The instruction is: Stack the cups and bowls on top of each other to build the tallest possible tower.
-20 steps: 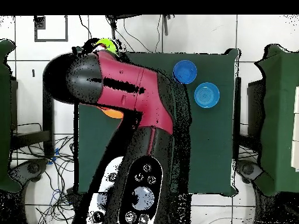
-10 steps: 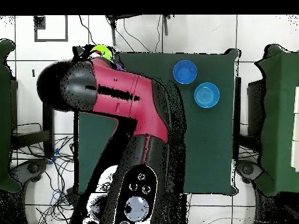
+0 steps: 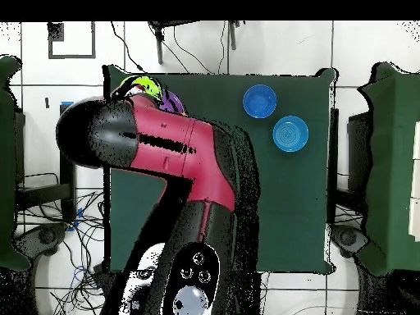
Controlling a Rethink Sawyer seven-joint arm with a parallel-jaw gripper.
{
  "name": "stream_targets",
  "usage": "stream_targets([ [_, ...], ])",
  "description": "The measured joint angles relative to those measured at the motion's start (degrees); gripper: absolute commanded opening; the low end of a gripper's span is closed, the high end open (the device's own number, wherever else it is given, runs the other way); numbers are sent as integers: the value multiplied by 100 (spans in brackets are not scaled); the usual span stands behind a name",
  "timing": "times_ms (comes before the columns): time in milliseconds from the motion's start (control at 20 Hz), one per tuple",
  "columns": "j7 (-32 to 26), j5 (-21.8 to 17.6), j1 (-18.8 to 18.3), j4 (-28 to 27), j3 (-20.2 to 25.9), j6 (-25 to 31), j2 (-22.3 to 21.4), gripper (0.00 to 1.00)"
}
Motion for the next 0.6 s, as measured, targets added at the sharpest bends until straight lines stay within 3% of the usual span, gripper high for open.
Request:
stream_targets([
  [600,0,1,302,307,-167,-248,-2,0],
])
